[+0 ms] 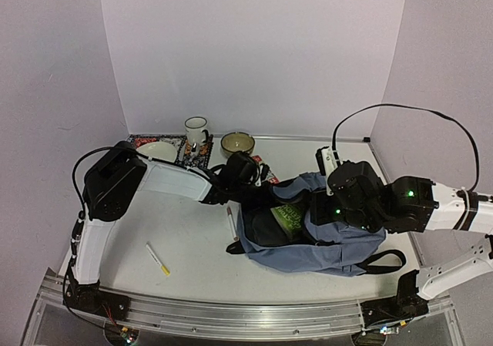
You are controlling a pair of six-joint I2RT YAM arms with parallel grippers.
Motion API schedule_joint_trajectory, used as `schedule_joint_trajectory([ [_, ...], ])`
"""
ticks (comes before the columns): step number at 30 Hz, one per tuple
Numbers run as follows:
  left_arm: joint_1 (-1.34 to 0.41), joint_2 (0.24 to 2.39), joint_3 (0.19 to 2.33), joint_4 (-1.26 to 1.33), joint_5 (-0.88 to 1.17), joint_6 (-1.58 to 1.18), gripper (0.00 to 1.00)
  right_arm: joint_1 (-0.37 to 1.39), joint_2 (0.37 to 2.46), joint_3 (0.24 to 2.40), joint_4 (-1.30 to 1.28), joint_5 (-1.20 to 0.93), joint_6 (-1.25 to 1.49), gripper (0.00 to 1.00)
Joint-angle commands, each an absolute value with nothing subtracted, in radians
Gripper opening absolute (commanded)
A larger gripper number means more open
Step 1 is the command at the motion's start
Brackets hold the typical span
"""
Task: Pack the student bag
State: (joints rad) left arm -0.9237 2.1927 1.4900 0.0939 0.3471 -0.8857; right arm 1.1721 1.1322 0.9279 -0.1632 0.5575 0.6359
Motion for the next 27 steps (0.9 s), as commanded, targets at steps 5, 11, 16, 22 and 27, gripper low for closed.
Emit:
schedule_joint_trajectory([
  [5, -0.95, 2.219, 1.663, 0.088, 0.321, -0.837, 0.35, 1.175, 1.135, 0.945, -0.119, 0.578, 0.642, 0.0],
  [11, -0.953, 2.202, 1.655, 0.004, 0.244, -0.798, 0.57, 1.175, 1.125, 0.942, -0.117, 0.608, 0.644, 0.0],
  [16, -0.953, 2.12, 1.604, -0.078, 0.143, -0.756, 0.7, 1.175, 1.078, 0.916, -0.117, 0.665, 0.665, 0.01],
  [22, -0.953, 1.963, 1.496, -0.108, 0.093, -0.729, 0.78, 1.175, 1.057, 0.906, -0.136, 0.697, 0.667, 0.06],
  [27, -0.953, 1.791, 1.333, -0.111, 0.081, -0.737, 0.79, 1.172, 1.112, 0.903, -0.155, 0.678, 0.675, 0.07],
])
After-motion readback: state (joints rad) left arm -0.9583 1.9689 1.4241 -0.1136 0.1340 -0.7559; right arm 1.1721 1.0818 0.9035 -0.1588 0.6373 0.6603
